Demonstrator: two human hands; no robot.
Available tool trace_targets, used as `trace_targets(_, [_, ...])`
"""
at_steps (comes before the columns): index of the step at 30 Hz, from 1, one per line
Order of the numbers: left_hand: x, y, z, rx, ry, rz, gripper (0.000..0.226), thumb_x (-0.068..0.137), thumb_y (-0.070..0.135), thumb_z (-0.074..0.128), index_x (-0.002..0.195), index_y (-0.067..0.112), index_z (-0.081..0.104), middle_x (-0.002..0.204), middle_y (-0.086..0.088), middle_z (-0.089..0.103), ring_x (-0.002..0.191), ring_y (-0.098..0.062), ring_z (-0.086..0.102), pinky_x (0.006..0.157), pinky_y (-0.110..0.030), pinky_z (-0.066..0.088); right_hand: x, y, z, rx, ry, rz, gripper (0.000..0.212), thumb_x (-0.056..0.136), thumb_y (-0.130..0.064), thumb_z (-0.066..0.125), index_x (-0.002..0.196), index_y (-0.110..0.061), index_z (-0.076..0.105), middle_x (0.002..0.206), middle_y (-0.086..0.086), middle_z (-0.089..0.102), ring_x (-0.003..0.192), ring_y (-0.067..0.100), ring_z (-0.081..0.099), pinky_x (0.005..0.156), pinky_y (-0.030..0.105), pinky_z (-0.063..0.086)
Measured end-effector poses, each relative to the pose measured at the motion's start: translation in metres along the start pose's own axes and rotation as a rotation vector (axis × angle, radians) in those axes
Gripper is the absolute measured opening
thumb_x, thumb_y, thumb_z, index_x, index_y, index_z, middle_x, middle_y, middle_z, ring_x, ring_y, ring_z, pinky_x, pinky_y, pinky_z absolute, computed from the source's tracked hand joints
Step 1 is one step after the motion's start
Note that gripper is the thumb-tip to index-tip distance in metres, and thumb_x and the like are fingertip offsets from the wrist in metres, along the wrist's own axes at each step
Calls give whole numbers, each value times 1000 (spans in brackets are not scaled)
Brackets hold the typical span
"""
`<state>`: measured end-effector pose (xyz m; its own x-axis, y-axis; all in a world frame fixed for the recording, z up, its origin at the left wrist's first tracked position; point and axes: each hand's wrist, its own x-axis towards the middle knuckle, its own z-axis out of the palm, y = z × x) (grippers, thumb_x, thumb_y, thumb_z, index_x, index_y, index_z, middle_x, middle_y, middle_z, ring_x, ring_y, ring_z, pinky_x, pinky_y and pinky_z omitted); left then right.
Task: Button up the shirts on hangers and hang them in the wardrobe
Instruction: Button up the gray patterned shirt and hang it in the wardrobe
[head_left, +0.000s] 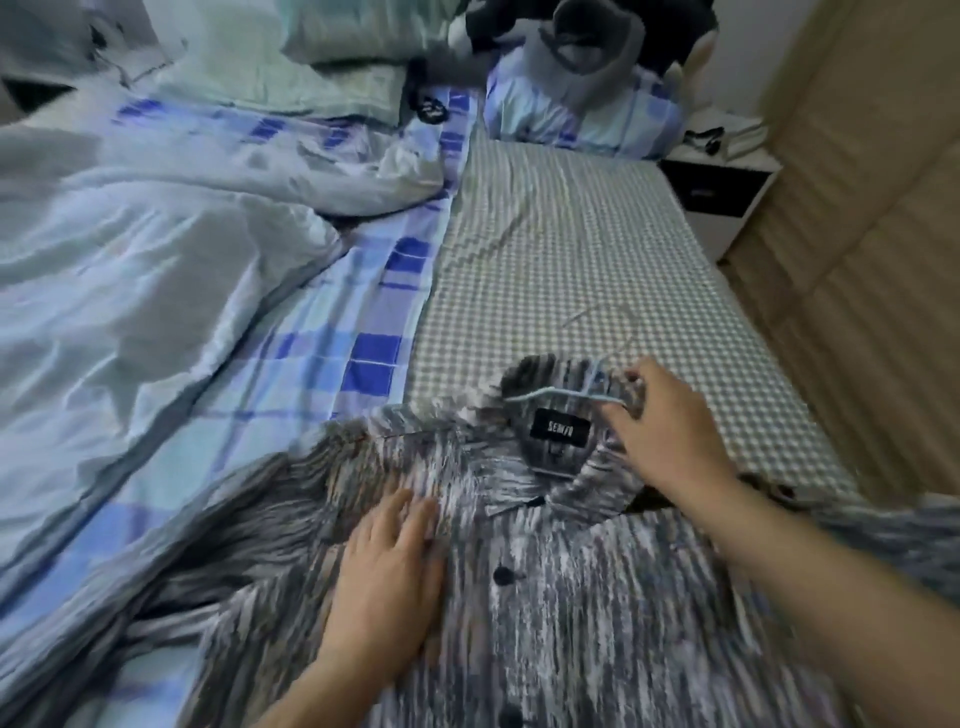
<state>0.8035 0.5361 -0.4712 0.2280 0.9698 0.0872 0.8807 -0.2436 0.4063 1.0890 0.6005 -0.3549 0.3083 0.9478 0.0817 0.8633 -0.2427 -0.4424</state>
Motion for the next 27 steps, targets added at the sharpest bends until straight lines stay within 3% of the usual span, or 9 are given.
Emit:
trace_targets(4, [7, 117, -115, -221, 305, -56, 49, 95, 39, 65, 134, 13, 49, 141, -10, 43, 132, -31, 41, 108, -48, 40, -58, -32, -107, 137, 84, -32, 44, 82, -47, 80, 109, -31, 50, 90, -13, 49, 77, 10, 51, 63, 29, 39])
trace_targets(7, [13, 199, -191, -321, 392, -193, 74, 83, 36, 79, 141, 15, 38, 145, -16, 37, 135, -37, 34, 112, -54, 35, -86, -74, -184, 245, 222, -62, 43, 76, -40, 87, 101, -28, 53, 85, -11, 51, 75, 12, 51, 62, 29, 42])
trace_targets(12, [3, 256, -291, -345, 502, -231, 89, 76, 0, 68, 155, 12, 28, 153, -23, 30, 138, -44, 33, 108, -57, 39, -105, -132, -304, 204, 403, -165, 35, 78, -31, 86, 100, -25, 60, 86, -11, 46, 69, 7, 45, 58, 27, 38])
trace_targets(17, [-3, 297, -418, -291, 264, 53, 87, 83, -7, 51, 161, 17, 23, 166, -8, 26, 146, -30, 35, 109, -43, 38, -108, -153, -402, 204, 567, -147, 25, 78, -26, 85, 97, -23, 69, 90, -9, 54, 78, 13, 54, 63, 30, 42])
trace_targets(19, [-10, 308, -474, -172, 323, 198, 79, 88, 4, 51, 161, 21, 25, 164, -6, 32, 145, -30, 38, 113, -44, 36, -116, -167, -447, 198, 661, -143, 23, 77, -26, 86, 93, -21, 71, 85, -8, 54, 75, 13, 51, 59, 24, 34])
trace_targets(21, [-14, 324, -525, -47, 482, 359, 73, 91, 30, 52, 159, 25, 28, 160, -8, 37, 146, -33, 34, 119, -49, 33, -130, -189, -494, 165, 766, -144, 22, 76, -31, 87, 89, -23, 70, 80, -8, 52, 70, 13, 46, 55, 16, 28])
trace_targets(23, [-10, 345, -564, -32, 530, 472, 76, 92, 44, 54, 159, 28, 22, 154, -5, 41, 136, -31, 44, 109, -48, 42, -145, -214, -537, 120, 870, -187, 25, 74, -38, 87, 86, -24, 69, 77, -7, 52, 67, 15, 46, 54, 16, 26])
trace_targets(25, [1, 363, -593, -47, 476, 574, 75, 94, 22, 55, 158, 28, 16, 143, -6, 45, 118, -34, 54, 87, -47, 48, -161, -235, -577, 47, 939, -228, 27, 74, -42, 86, 84, -24, 69, 76, -5, 52, 69, 19, 48, 53, 19, 26])
trace_targets(27, [16, 383, -617, -111, 355, 701, 76, 90, 0, 48, 156, 26, 19, 139, -10, 44, 116, -37, 53, 86, -47, 48, -176, -243, -614, -13, 955, -199, 27, 74, -42, 87, 83, -24, 69, 76, -4, 53, 73, 22, 51, 53, 25, 26])
